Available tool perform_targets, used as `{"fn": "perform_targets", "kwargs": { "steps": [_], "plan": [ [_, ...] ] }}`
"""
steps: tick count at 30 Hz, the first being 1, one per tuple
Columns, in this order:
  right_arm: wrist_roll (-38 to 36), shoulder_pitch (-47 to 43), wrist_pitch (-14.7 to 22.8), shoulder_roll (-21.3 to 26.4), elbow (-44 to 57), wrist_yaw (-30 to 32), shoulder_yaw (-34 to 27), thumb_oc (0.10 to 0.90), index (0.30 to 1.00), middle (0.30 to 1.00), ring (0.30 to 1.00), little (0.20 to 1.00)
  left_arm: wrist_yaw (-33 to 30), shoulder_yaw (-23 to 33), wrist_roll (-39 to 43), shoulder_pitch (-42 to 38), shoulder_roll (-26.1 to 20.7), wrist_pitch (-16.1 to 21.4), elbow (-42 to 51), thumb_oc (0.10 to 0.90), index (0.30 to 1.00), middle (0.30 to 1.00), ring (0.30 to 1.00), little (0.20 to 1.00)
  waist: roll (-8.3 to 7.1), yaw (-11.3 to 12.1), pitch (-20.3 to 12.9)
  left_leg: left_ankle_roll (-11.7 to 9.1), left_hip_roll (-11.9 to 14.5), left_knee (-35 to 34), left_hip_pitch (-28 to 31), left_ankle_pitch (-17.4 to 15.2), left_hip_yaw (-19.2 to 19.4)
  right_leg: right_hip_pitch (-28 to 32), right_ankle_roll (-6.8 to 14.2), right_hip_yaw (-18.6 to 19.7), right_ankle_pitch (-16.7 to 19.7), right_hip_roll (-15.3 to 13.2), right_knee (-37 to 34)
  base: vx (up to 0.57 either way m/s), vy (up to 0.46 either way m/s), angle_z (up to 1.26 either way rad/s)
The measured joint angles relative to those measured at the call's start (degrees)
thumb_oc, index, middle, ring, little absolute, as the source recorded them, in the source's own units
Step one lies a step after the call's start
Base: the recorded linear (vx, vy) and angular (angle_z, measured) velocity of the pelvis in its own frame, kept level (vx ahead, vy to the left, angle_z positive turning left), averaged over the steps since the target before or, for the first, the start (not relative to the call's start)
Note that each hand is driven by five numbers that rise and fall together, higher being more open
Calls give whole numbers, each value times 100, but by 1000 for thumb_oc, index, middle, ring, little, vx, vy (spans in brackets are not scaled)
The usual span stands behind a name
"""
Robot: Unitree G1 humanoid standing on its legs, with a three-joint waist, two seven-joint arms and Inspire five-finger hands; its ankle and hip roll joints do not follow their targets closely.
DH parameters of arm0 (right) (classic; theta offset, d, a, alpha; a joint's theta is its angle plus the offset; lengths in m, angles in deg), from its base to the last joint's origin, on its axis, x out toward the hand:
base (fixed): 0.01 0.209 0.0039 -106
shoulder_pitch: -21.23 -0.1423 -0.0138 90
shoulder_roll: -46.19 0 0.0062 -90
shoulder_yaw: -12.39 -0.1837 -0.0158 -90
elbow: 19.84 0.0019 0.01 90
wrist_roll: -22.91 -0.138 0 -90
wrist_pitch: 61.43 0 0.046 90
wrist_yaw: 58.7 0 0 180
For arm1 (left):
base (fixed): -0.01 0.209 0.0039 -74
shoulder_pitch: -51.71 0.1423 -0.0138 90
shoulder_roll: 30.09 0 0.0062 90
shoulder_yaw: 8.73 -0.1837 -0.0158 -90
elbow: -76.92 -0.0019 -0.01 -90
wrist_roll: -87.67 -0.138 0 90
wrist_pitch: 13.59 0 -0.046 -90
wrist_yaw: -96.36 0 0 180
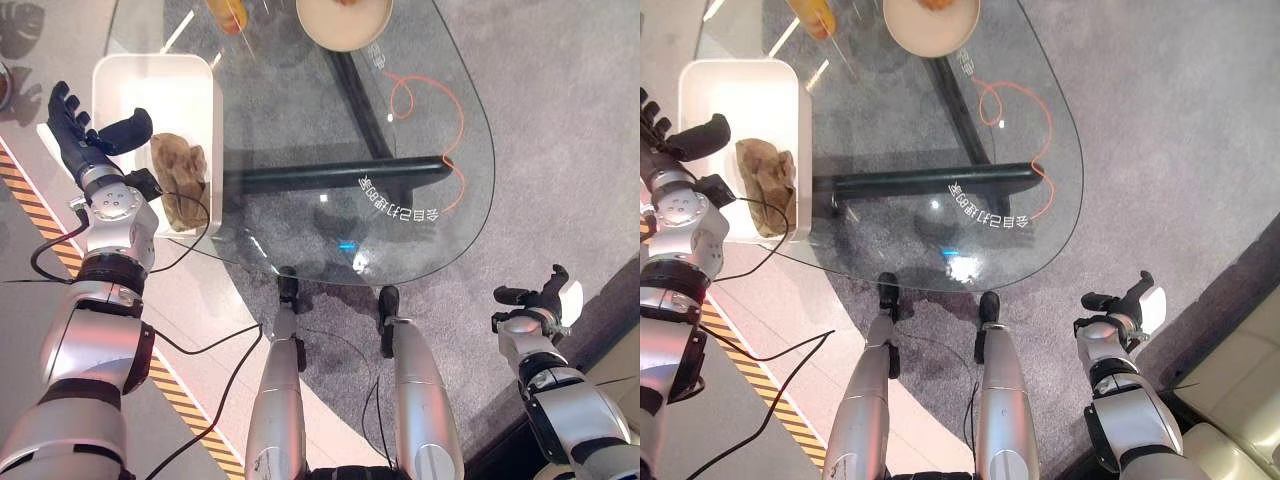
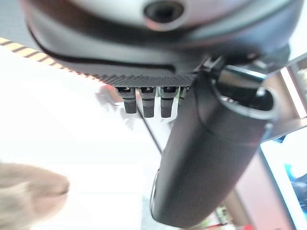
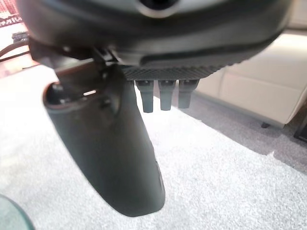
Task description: Wipe the table with a cloth and put it in the basket.
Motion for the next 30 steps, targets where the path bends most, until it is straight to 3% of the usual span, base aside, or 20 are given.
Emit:
{"fn": "perform_targets", "kwargs": {
  "steps": [4,7,9,10,11,12,13,16,18,24,27,30],
  "plan": [
    [132,200,16,13,-81,-303,-215,800,900,900,900,900,127,226,-1,214,-152,15,328,800,900,900,900,900,86,115,-32,20,-18,-163,476,-7,25,472,36,-19,7,-38,-113,69,0,3],
    [234,667,164,125,-78,-532,-361,800,900,900,900,900,199,350,-2,584,-202,44,544,800,900,900,900,900,343,210,-352,109,-34,-334,771,-128,20,839,76,-119,-38,-83,-342,69,-12,13],
    [338,856,232,136,-92,-659,-436,800,900,900,900,900,277,580,-1,798,-206,48,637,800,900,900,900,900,434,279,-416,152,-33,-373,940,-109,25,1038,82,-136,-24,-82,-398,105,-25,2],
    [420,1029,274,86,-76,-809,-536,800,900,900,900,900,439,879,-3,1120,-196,37,768,800,900,900,900,900,465,279,-403,161,-27,-523,1313,-112,22,1415,90,-167,-20,-82,-561,170,-24,3],
    [517,1266,284,30,-76,-903,-541,800,900,900,900,900,537,912,-5,1470,-188,41,782,800,900,900,900,900,462,274,-582,145,-33,-562,1515,-101,31,1683,115,-173,-28,-85,-732,145,-6,5],
    [600,1645,306,-5,-81,-949,-516,800,900,900,900,900,642,912,-13,1892,-182,43,786,800,900,900,900,900,459,289,-1052,176,-39,-602,1520,-184,42,1753,143,-197,-37,-90,-927,130,-9,3],
    [633,1798,316,-16,-84,-950,-507,800,900,900,900,900,656,919,-15,2071,-183,46,786,800,900,900,900,900,457,292,-1241,215,-43,-626,1536,-217,45,1798,154,-208,-31,-89,-1007,160,-22,8],
    [813,2280,316,-85,-96,-972,-531,800,900,900,900,900,912,1358,-89,2851,-127,50,783,800,900,900,900,900,404,275,-1508,223,-54,-791,2051,-229,40,2529,224,-318,67,-89,-1563,162,-32,10],
    [876,2591,311,-146,-114,-998,-540,800,900,900,900,900,1057,1404,-151,3366,-118,49,774,800,900,900,900,900,308,299,-1897,218,-66,-807,2064,-285,39,2686,249,-356,116,-86,-1839,151,-31,6],
    [1282,3039,183,-543,-227,-1194,-703,800,900,900,900,900,1490,2025,-694,4653,644,5,422,800,900,900,900,900,46,318,-2409,234,-120,-959,2540,-413,32,3575,345,-460,405,-87,-2807,107,-35,5],
    [1471,3129,31,-693,-259,-1596,-676,800,900,900,900,900,1666,1985,-1182,5160,1121,-76,-85,800,900,900,900,900,-16,341,-2564,240,-136,-961,2623,-456,32,3790,349,-482,529,-83,-3114,8,-6,1],
    [1691,3131,-179,-740,-376,-2236,-444,800,900,900,900,900,2007,1957,-1620,5470,1621,-433,-802,800,900,900,900,900,-32,350,-2662,237,-141,-963,2663,-467,36,3960,309,-498,697,-66,-3392,37,-3,-1]
  ]
}}
